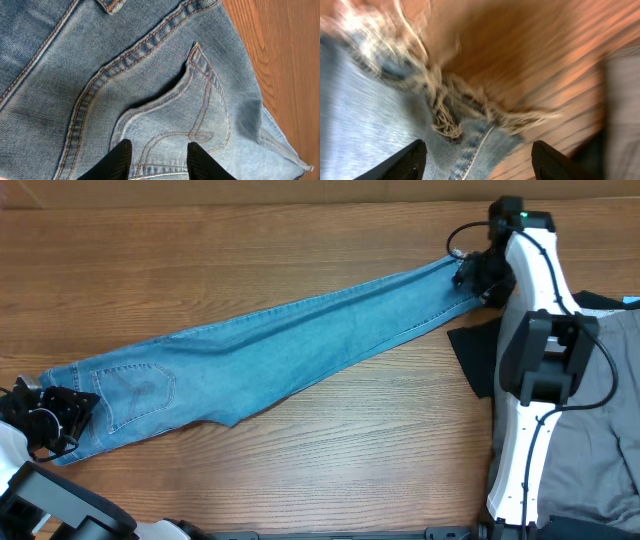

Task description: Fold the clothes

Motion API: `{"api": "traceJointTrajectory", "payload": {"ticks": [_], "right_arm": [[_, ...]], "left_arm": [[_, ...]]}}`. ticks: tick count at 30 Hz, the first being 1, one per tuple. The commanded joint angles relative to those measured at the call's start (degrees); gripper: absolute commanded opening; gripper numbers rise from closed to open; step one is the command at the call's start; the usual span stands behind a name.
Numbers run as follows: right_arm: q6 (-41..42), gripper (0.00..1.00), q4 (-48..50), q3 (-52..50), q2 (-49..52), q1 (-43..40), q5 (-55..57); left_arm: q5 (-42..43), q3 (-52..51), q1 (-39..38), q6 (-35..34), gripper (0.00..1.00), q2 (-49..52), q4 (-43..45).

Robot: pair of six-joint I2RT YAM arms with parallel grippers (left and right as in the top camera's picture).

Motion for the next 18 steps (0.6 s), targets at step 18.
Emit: {"api": "traceJointTrajectory", "payload": {"ticks": [18], "right_arm": [[-10.3, 0.4, 6.1, -5.1, -4.0, -3.0, -15.5]], "left_arm": [[0.9, 0.9, -0.2, 2.6, 0.42, -1.2, 0.5]]}}
